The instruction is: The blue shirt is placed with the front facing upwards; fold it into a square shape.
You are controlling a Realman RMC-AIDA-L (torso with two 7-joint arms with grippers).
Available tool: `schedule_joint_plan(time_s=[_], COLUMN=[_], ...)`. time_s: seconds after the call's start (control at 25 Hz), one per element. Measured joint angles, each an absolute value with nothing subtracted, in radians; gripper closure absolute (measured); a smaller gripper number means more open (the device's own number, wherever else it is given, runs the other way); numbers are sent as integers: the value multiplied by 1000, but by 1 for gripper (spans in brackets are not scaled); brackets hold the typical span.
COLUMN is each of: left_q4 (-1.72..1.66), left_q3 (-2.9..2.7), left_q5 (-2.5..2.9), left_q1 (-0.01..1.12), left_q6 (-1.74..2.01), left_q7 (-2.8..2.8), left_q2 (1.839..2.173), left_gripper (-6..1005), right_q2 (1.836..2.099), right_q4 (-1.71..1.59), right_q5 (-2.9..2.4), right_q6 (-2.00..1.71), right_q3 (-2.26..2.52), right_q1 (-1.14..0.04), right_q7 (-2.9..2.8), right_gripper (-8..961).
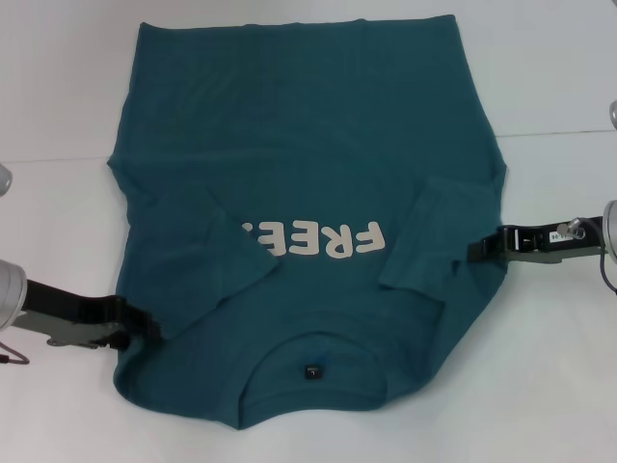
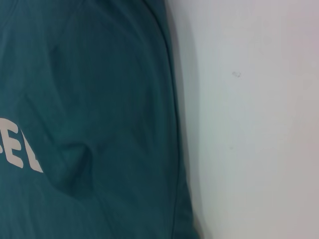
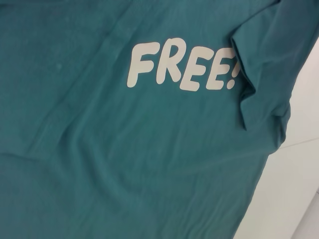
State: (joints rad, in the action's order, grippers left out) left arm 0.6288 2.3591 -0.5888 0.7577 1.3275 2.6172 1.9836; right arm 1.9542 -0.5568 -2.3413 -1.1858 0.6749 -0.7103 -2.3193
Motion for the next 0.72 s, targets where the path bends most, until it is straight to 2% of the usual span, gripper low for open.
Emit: schedule_joint_plan(time_s=[0.56, 0.72], left_q4=[631, 631], left_q3=[2359, 2355], left_q5=[-561, -561], left_q1=[759, 759], left_q6=[1305, 1301], left_q7=[2619, 2609], left_q2=[1983, 1983], left_gripper=[619, 738], right_q2=[1954, 1954], right_q4=[-557, -557], right_q5=[-2326, -2326], right_q6=[-1186, -1186], right_q3=[675, 675], right_q1=[-711, -711], right_q7=[-2311, -2308], right_gripper=[917, 917])
